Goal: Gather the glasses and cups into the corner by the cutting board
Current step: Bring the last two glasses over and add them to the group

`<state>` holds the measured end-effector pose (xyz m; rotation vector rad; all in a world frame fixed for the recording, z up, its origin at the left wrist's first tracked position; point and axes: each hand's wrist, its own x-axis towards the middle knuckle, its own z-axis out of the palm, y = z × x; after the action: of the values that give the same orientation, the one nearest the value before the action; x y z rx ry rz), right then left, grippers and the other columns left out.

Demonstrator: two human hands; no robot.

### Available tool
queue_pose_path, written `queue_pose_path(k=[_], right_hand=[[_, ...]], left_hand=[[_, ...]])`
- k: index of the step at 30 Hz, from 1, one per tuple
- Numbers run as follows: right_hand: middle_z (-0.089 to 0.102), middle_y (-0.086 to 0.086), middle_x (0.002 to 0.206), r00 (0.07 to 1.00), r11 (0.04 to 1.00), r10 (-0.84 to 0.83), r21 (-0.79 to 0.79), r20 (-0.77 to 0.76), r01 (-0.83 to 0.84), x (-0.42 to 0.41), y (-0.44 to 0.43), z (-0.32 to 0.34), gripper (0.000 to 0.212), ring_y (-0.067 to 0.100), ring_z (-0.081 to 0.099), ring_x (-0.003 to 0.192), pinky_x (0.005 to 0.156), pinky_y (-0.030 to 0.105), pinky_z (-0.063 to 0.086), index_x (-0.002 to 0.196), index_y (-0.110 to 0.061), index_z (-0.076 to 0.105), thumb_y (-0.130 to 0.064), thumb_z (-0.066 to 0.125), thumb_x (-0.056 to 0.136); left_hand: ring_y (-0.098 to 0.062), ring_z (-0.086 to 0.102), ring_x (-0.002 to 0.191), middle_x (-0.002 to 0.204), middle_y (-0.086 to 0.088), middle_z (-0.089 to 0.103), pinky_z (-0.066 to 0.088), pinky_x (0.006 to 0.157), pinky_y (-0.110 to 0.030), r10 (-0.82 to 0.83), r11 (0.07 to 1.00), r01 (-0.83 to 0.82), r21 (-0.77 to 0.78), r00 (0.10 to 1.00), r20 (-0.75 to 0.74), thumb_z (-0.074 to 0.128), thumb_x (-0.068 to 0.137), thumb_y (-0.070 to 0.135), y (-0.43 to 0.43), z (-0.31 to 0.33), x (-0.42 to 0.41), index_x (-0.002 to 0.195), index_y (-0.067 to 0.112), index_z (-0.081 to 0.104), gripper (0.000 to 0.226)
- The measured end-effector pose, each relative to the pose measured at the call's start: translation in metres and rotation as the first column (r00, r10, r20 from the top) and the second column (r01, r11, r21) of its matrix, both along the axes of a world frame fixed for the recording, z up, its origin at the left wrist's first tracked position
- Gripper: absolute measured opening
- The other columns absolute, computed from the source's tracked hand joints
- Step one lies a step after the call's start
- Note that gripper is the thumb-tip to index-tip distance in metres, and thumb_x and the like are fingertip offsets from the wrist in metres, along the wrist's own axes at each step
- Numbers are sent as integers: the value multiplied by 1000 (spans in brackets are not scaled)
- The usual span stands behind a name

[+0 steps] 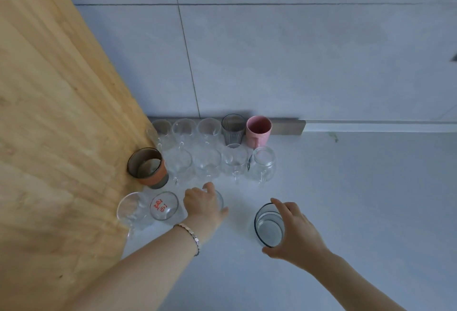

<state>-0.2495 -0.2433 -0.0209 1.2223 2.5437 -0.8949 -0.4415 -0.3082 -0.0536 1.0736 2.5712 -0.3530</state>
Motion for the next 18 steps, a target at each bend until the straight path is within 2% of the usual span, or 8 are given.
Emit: queue_pose_path(k=[3, 5, 7, 9, 12, 15, 18], right_hand=[[33, -7, 140, 1000, 1000, -30, 7, 2, 30, -11, -6, -1, 108, 16, 46, 124, 95, 27, 45, 148, -31, 15, -46, 78, 62], [33, -8, 140, 999, 999, -42, 5, -4, 42, -17, -9, -1, 107, 15, 46, 124, 95, 26, 44, 147, -31, 16, -46, 78, 62], [32, -9, 140, 998, 998, -55, -5, -8, 55, -21, -12, -2, 107, 14, 45, 124, 95, 24, 42, 147, -31, 16, -46, 78, 62], [33, -9, 140, 997, 997, -77, -8, -17, 77, -25, -14, -2, 107, 15, 45, 124, 95, 24, 41, 147, -31, 16, -46, 79, 62], [34, -7, 140, 994, 994, -111, -9, -24, 111, -35, -15, -4, 107, 16, 45, 125, 97, 27, 43, 147, -31, 17, -45, 80, 61], [34, -5, 140, 990, 991, -133, -12, -44, 133, -51, -17, -7, 109, 18, 45, 126, 99, 29, 43, 148, -28, 18, -43, 81, 61], [34, -1, 141, 985, 988, -155, -20, -71, 154, -71, -18, -10, 108, 21, 45, 126, 102, 31, 41, 148, -26, 17, -40, 82, 62]], left_hand=[[-33, 48, 113, 124, -20, 52, 42, 91, -35, -52, 998, 52, -19, 999, -8, 55, 78, 61, 0, -2, -4, 132, 1, 32, 84], [-33, 40, 120, 131, -18, 46, 35, 99, -37, -165, 986, 165, -16, 986, -13, 55, 76, 62, -3, 0, -11, 135, 0, 30, 89], [-30, 31, 130, 144, -13, 32, 24, 108, -41, -316, 949, 314, 30, 945, 88, 58, 75, 57, -9, 3, -23, 141, 5, 21, 93], [-26, 29, 136, 153, -3, 24, 19, 112, -44, -428, 904, 421, 80, 878, 215, 64, 74, 45, -17, 8, -39, 146, 17, 15, 92], [-26, 44, 125, 141, -1, 42, 26, 106, -39, -509, 859, 481, 176, 840, 188, 68, 70, 37, -28, 9, -56, 141, 26, 31, 81], [-31, 53, 114, 124, -6, 54, 33, 100, -38, -447, 877, 404, 260, 884, 136, 69, 67, 41, -35, 6, -59, 133, 20, 43, 74], [-32, 55, 110, 120, -9, 57, 38, 97, -38, -415, 877, 357, 321, 900, 135, 72, 66, 43, -38, 1, -61, 132, 17, 46, 75]])
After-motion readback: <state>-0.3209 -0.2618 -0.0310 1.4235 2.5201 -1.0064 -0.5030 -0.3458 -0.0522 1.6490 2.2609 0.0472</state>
